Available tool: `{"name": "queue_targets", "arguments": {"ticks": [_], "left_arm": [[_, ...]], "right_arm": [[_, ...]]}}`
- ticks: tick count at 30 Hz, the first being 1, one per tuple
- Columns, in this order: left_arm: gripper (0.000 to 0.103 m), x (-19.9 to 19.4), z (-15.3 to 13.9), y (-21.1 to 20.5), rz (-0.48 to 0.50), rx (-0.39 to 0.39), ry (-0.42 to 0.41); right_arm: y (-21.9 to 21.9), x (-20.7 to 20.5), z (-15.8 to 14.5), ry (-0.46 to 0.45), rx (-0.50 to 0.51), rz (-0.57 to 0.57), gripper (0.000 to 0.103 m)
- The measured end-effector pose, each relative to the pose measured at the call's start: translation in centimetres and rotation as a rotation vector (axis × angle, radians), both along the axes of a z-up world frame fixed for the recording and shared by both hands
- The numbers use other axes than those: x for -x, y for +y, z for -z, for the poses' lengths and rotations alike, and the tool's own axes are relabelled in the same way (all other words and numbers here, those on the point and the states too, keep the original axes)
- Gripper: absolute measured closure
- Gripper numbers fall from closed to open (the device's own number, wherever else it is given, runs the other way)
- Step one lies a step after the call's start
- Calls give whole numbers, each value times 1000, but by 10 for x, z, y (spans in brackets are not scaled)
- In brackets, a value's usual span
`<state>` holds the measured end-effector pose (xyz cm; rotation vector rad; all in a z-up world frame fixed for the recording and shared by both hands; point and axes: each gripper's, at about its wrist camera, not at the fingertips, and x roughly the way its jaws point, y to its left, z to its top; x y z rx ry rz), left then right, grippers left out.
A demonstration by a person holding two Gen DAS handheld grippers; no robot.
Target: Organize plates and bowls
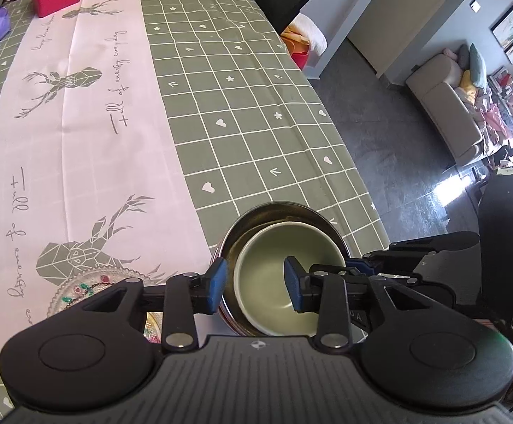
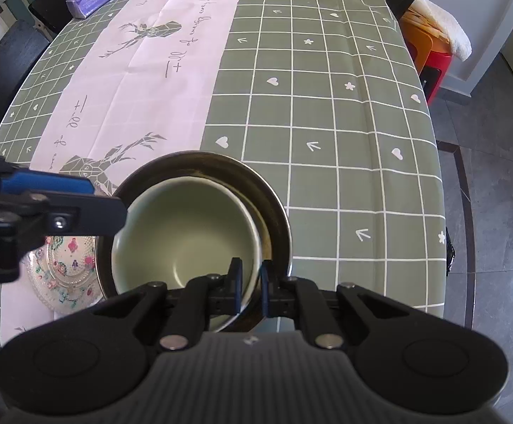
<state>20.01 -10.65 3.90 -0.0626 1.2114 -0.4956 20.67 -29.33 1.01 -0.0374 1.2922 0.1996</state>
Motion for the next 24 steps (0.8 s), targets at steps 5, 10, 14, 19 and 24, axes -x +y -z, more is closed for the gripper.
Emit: {"name": "queue_targets", "arguments": {"ticks": [5,10,14,19,24], "left_arm": [[59,4,5,5,6,-22,-24],[56,7,7,12,12,-19,-25],[49,9,3,16,12,-12,-48],[39,15,-1,18,33,3,-90],[37,20,-3,19,51,23,-128]], "right_arm": [[6,2,-2,-3,35,-30,94],[7,3,-11,-31,67,-52,93],[5,2,-20,-52,66,-47,93],[2,7,-38,-126,77,-47,55],[-9,13,-53,-182,43,-18,34]]}}
